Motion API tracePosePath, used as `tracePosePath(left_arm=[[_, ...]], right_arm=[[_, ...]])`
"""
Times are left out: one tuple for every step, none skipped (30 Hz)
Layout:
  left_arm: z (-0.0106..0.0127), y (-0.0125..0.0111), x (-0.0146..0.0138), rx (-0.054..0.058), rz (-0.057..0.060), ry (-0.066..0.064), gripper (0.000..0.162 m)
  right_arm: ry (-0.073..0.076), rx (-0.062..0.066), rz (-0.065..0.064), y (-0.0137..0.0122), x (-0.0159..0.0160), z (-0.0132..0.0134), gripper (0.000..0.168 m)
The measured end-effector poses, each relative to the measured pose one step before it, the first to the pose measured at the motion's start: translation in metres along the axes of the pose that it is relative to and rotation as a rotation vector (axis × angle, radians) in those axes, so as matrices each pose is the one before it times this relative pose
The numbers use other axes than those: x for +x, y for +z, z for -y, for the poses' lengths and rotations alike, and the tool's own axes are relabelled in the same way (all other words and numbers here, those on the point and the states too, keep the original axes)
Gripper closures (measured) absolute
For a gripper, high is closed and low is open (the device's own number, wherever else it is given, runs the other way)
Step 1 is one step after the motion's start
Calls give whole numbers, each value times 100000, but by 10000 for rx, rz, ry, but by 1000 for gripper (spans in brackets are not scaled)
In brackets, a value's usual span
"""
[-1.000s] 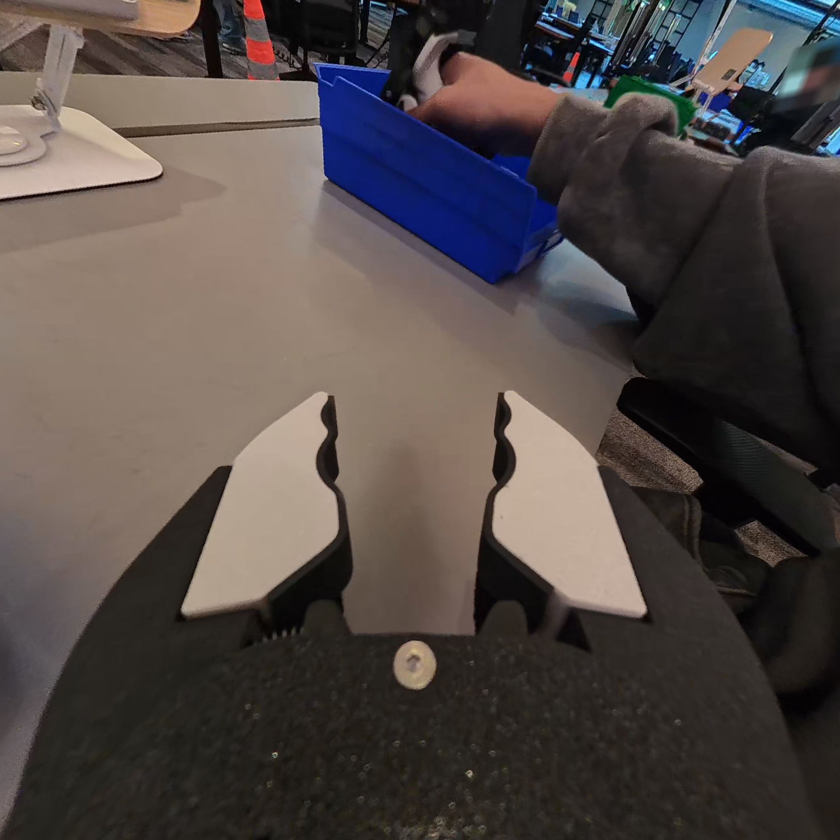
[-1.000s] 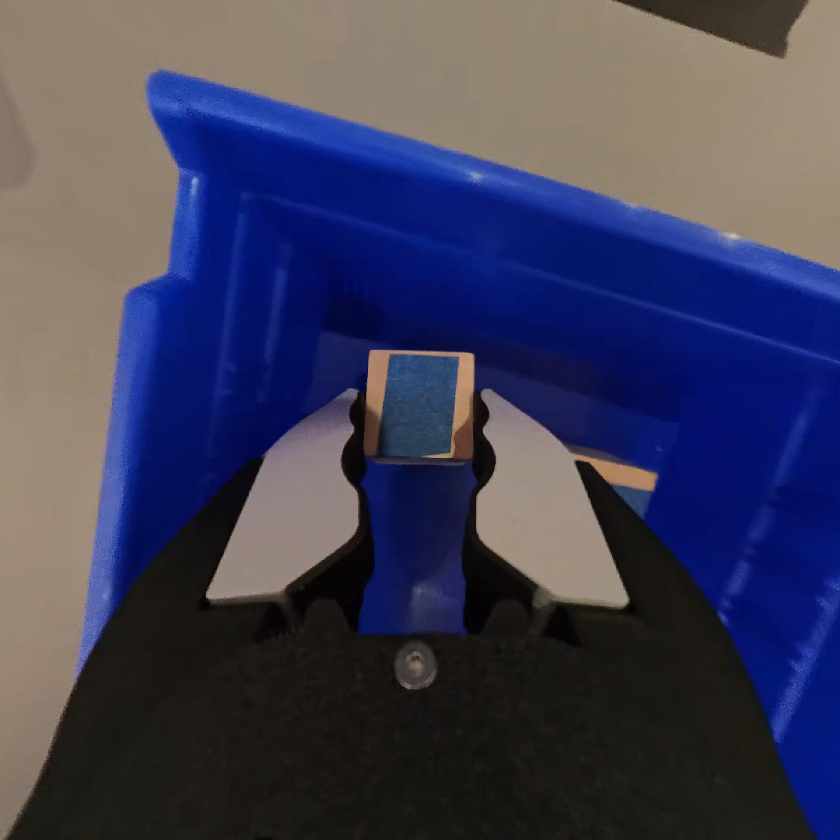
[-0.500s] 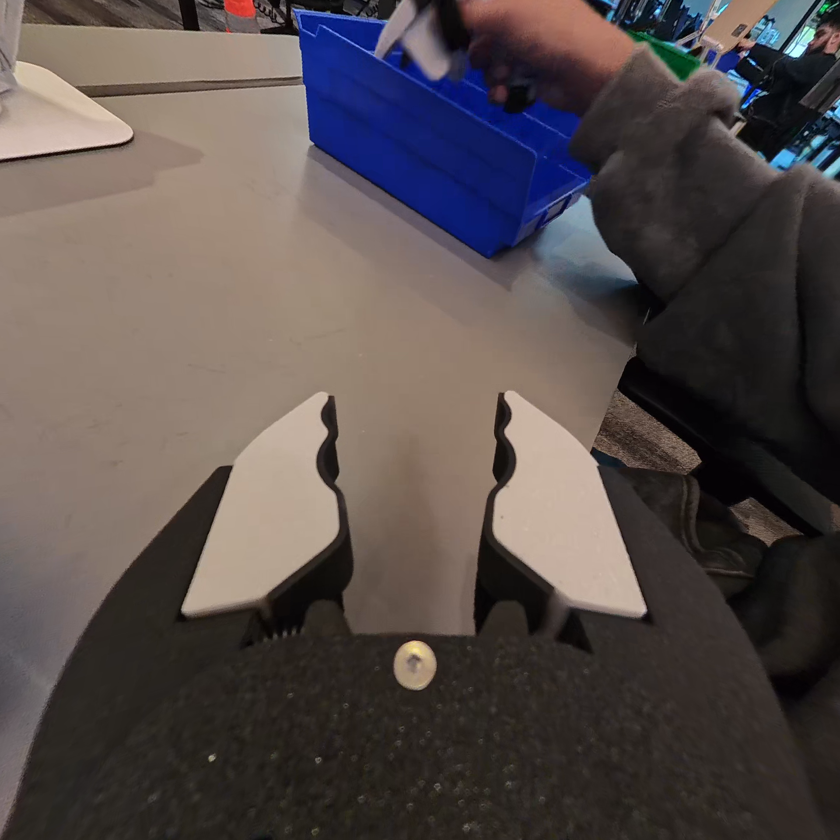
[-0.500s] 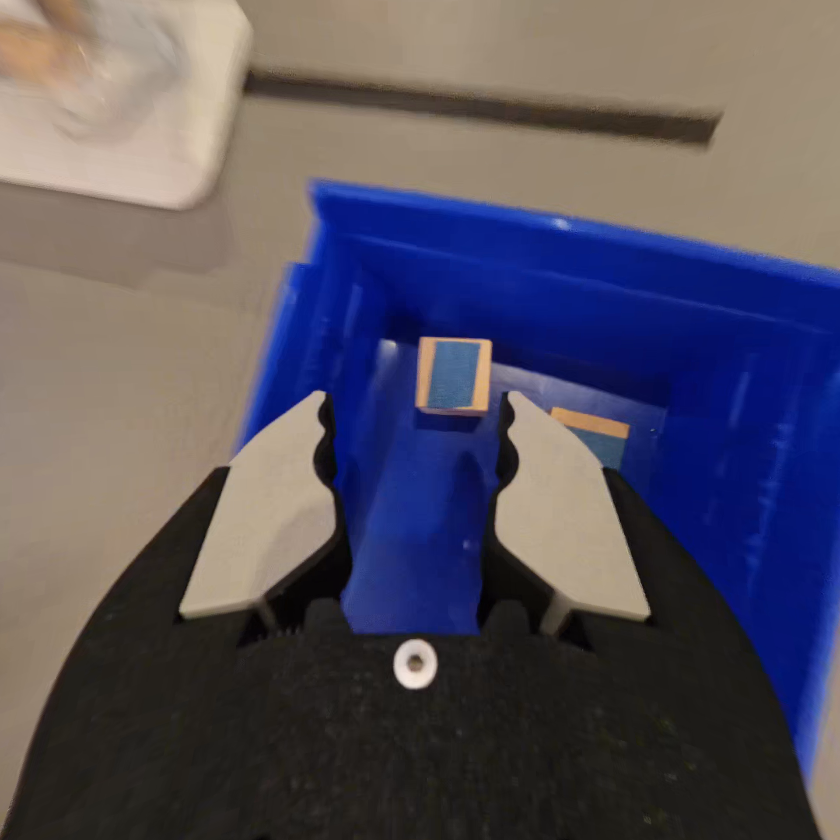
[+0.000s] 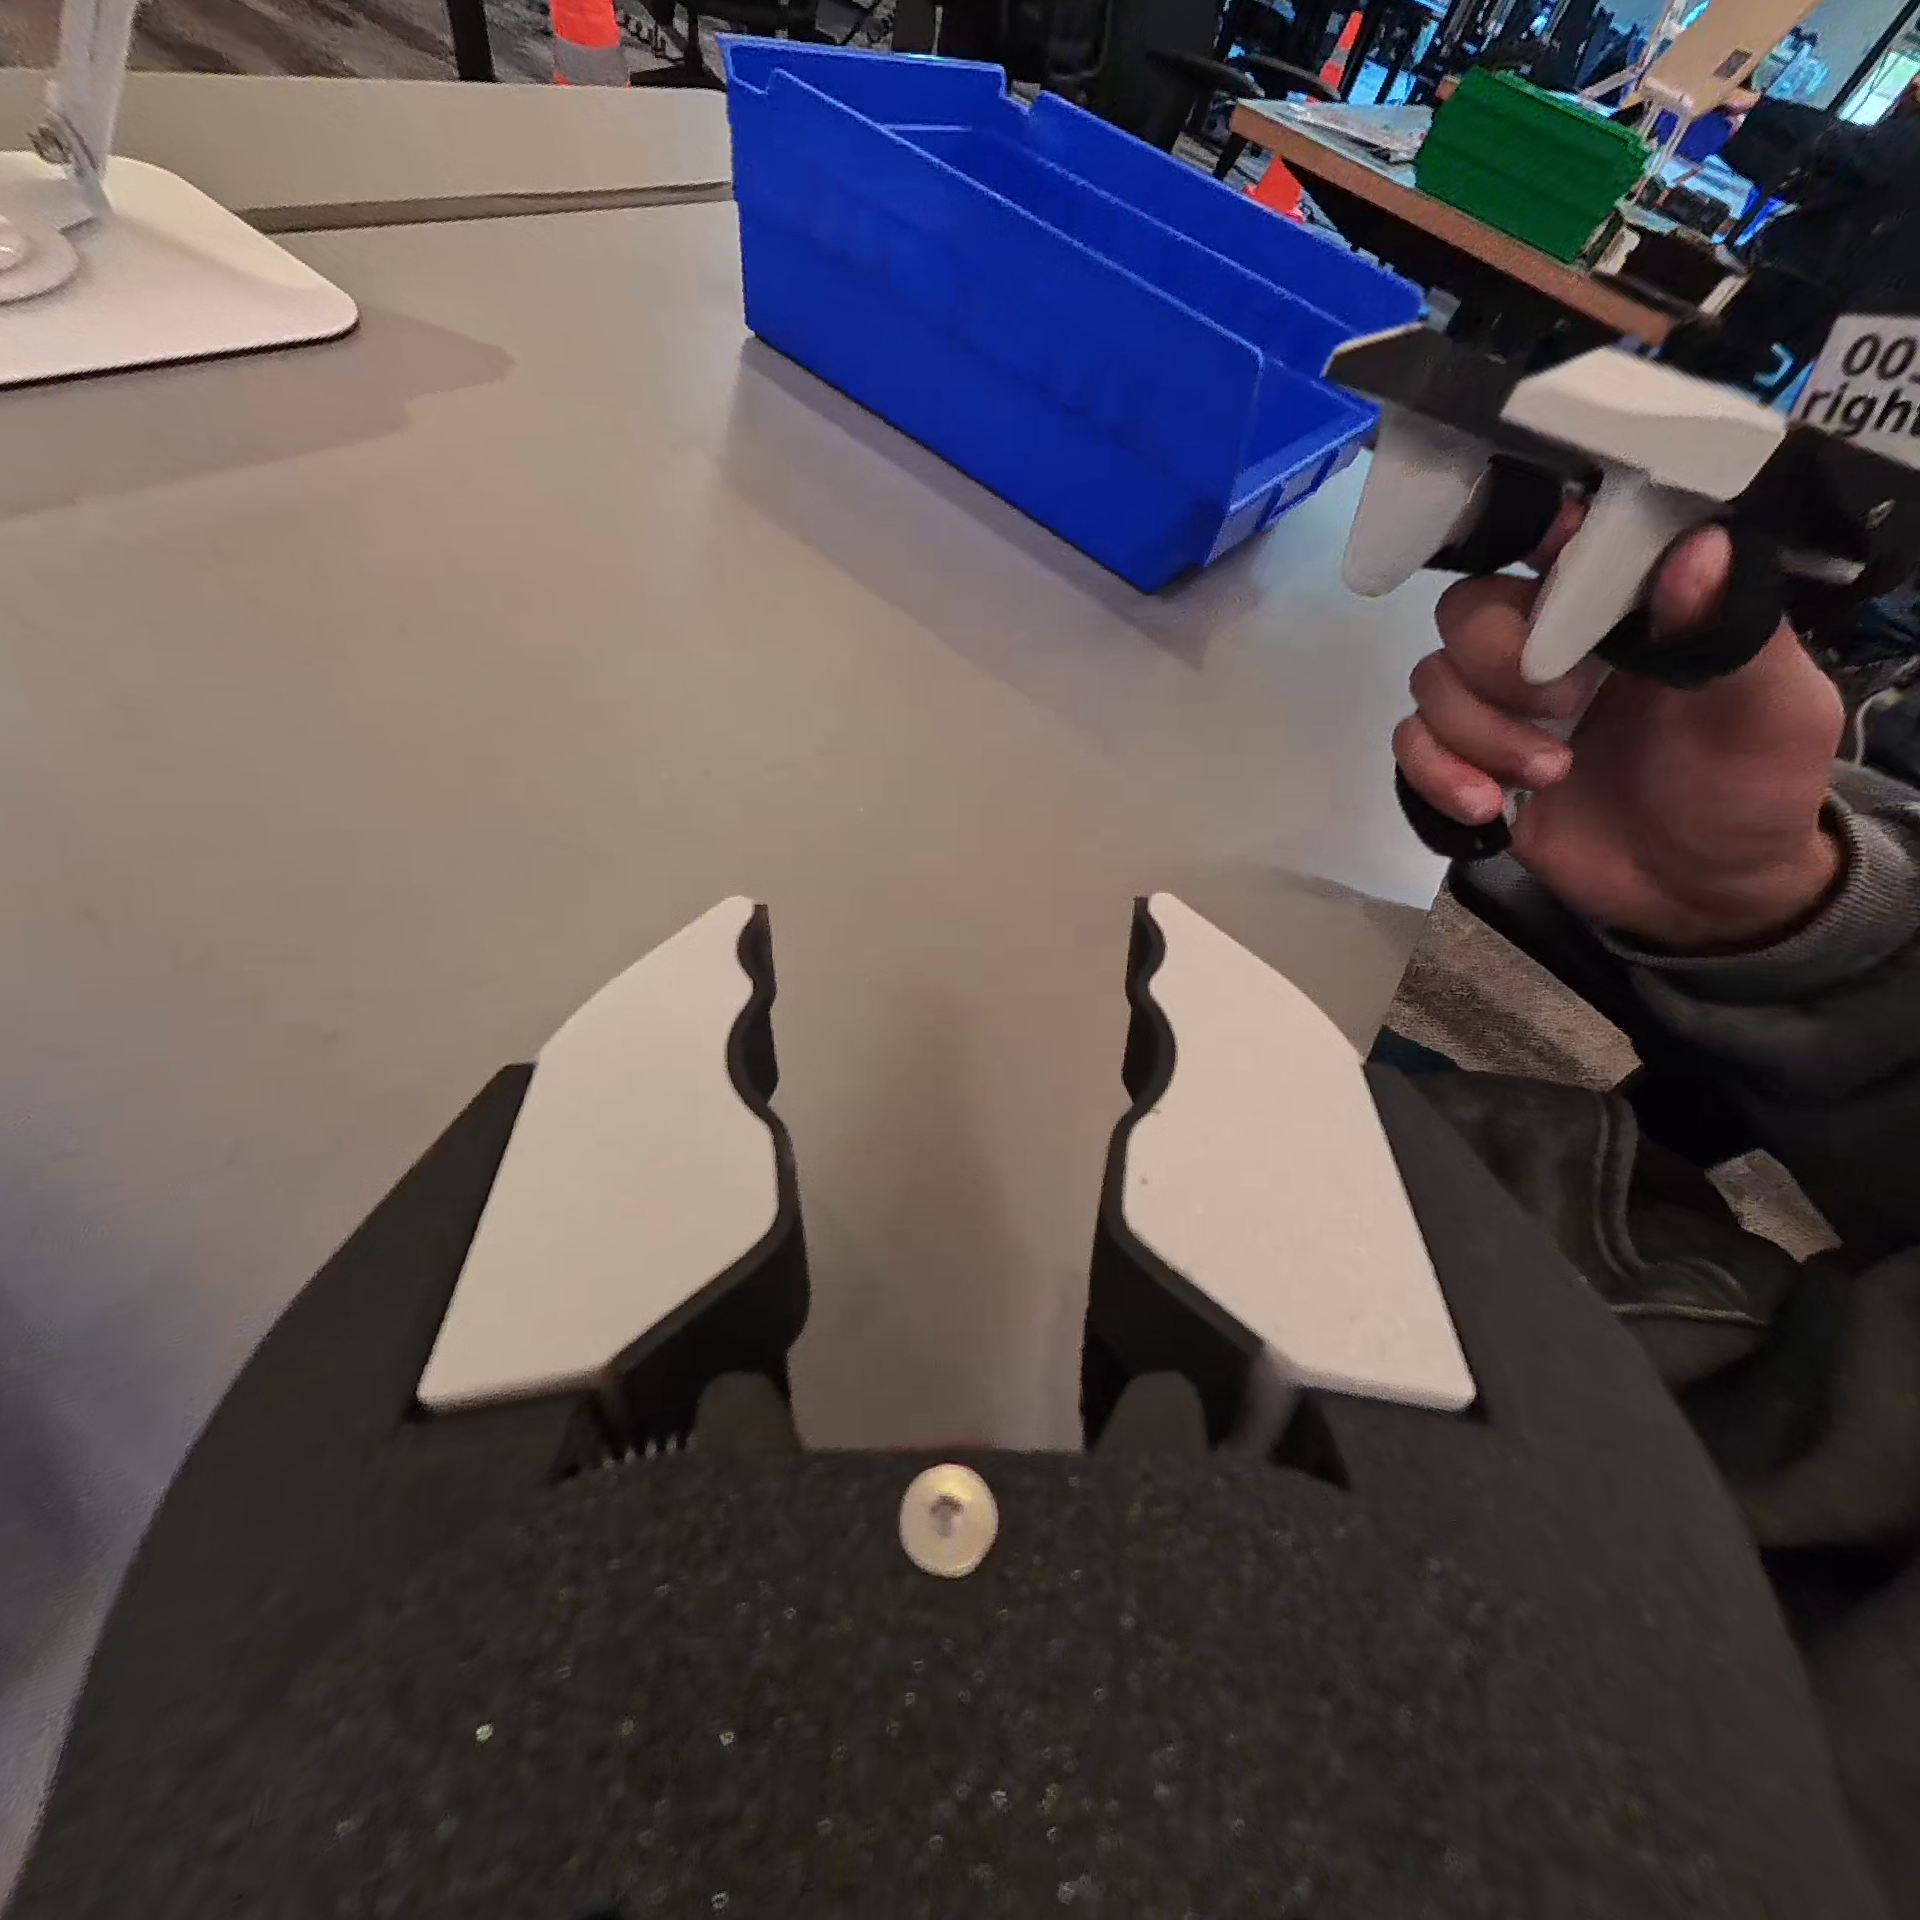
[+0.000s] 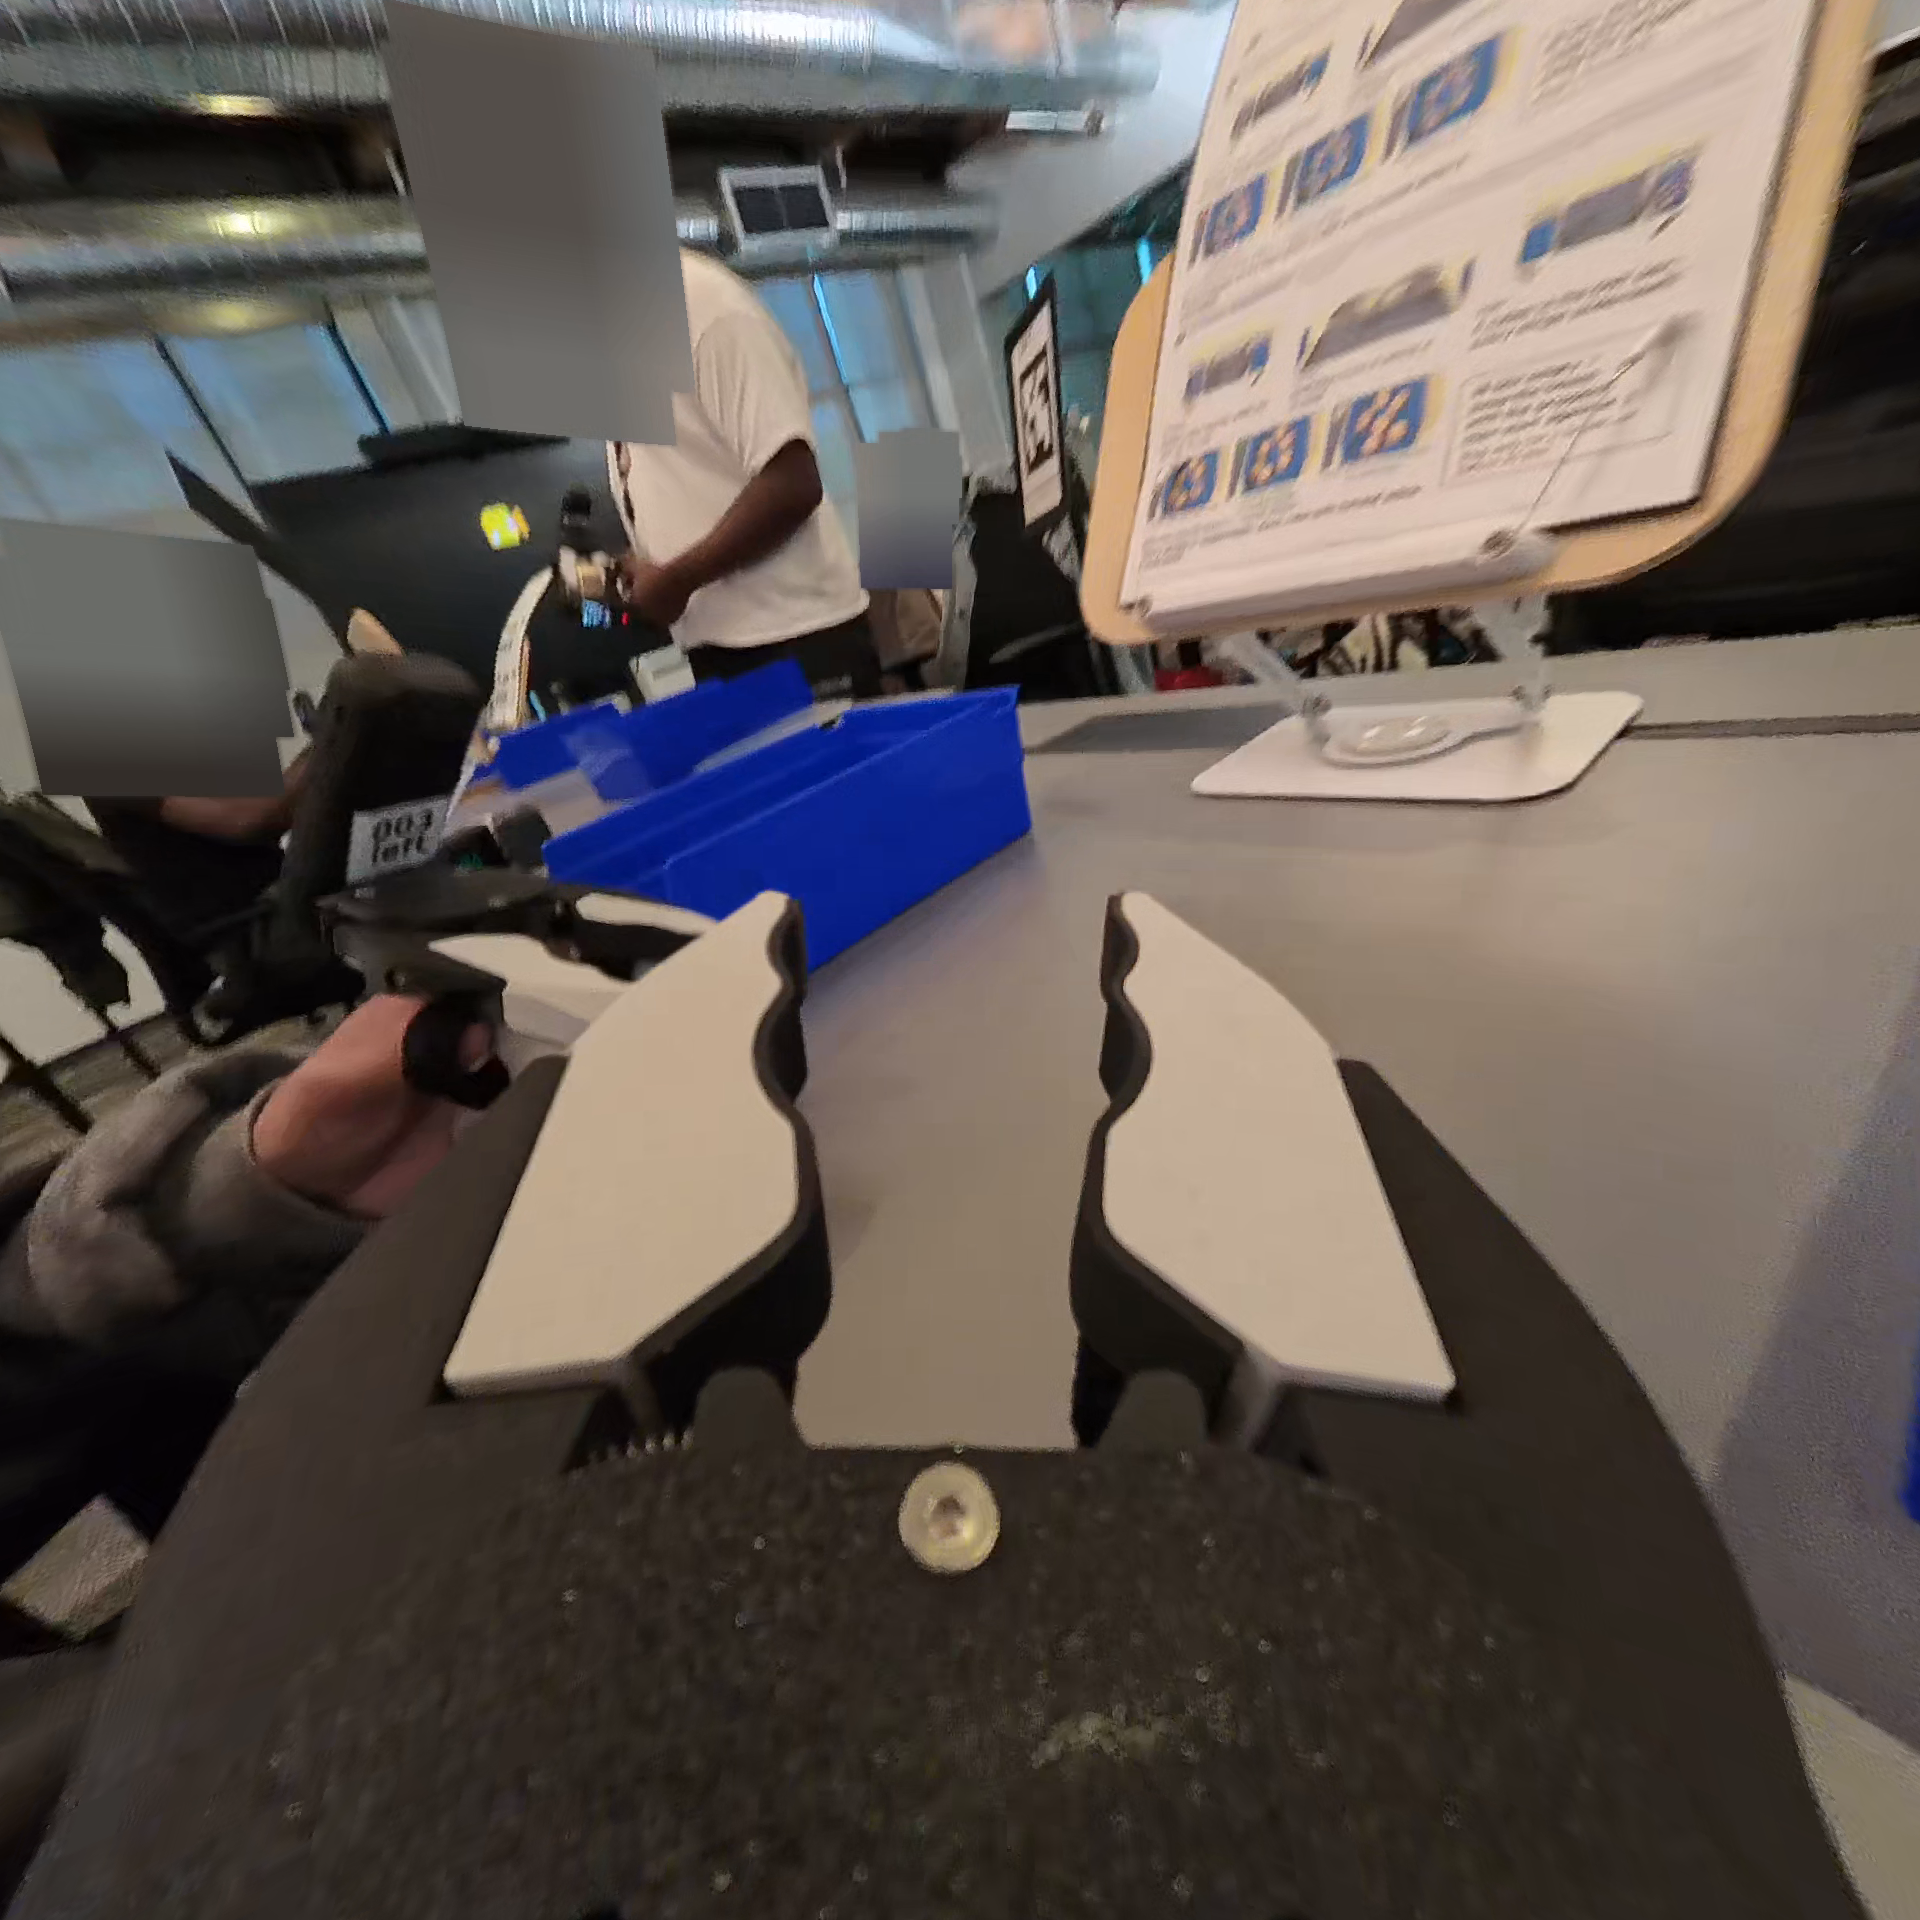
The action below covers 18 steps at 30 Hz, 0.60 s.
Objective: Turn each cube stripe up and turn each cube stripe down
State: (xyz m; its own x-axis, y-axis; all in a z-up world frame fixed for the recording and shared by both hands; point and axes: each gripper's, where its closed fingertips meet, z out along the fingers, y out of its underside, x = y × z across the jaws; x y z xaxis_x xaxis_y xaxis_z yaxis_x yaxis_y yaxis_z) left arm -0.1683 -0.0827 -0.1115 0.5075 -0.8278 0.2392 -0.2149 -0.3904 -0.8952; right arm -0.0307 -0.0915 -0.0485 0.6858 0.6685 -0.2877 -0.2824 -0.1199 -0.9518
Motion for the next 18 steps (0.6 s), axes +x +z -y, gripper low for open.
tracePosePath(left_arm=[[-39, 46, 80, -27, 59, 128, 98], [-63, 42, 52, -48, 64, 130, 98], [-54, 16, 10, -54, 78, 93, 98], [-7, -62, 41, -71, 73, -60, 98], [61, -298, 264, -219, -12, -445, 98], [425, -653, 770, -219, -326, -670, 98], [975, -1090, 933, 5, -455, -450, 100], [1404, -1539, 197, 183, -15, -197, 103], [1679, -1899, -694, 229, 453, 0, 102], [1724, -2066, -1448, 155, 708, 88, 101], [1500, -1957, -2246, -16, 892, 2, 100], [1062, -1546, -2763, -270, 875, -126, 98], [784, -967, -2932, -424, 706, -237, 97], [754, -299, -3157, -422, 699, -313, 97], [693, 391, -3403, -409, 806, -347, 98], [460, 1100, -3146, -542, 688, -392, 98], [248, 1693, -2577, -662, 435, -375, 98], [-42, 1952, -1939, -806, 172, -476, 98]], right_arm=[[-82, -205, 231, 340, -523, -354, 114], [-75, -140, 206, 248, -406, -168, 114], [-78, -98, 56, 107, -186, -96, 114], [-70, -22, -3, -5, -95, -49, 115], [-12, -6, 7, -75, -94, -47, 116], [59, -17, 14, -77, -89, -55, 118], [72, -5, 32, -57, -91, 40, 118], [-40, -54, 45, -41, -72, 84, 119], [-156, -99, -95, -98, 157, 103, 119], [-209, -33, -176, -169, 291, 175, 120], [-205, 70, -143, -172, 283, 238, 121], [-101, 67, -87, -121, 239, 119, 122], [63, -9, -9, -28, 186, -57, 123], [216, -55, 51, 49, 109, -170, 123], [317, -45, 107, 102, 23, -176, 123], [363, -31, 171, 141, -77, -151, 123], [326, -35, 181, 153, -118, -162, 123], [214, -72, 134, 161, -58, -223, 123]])
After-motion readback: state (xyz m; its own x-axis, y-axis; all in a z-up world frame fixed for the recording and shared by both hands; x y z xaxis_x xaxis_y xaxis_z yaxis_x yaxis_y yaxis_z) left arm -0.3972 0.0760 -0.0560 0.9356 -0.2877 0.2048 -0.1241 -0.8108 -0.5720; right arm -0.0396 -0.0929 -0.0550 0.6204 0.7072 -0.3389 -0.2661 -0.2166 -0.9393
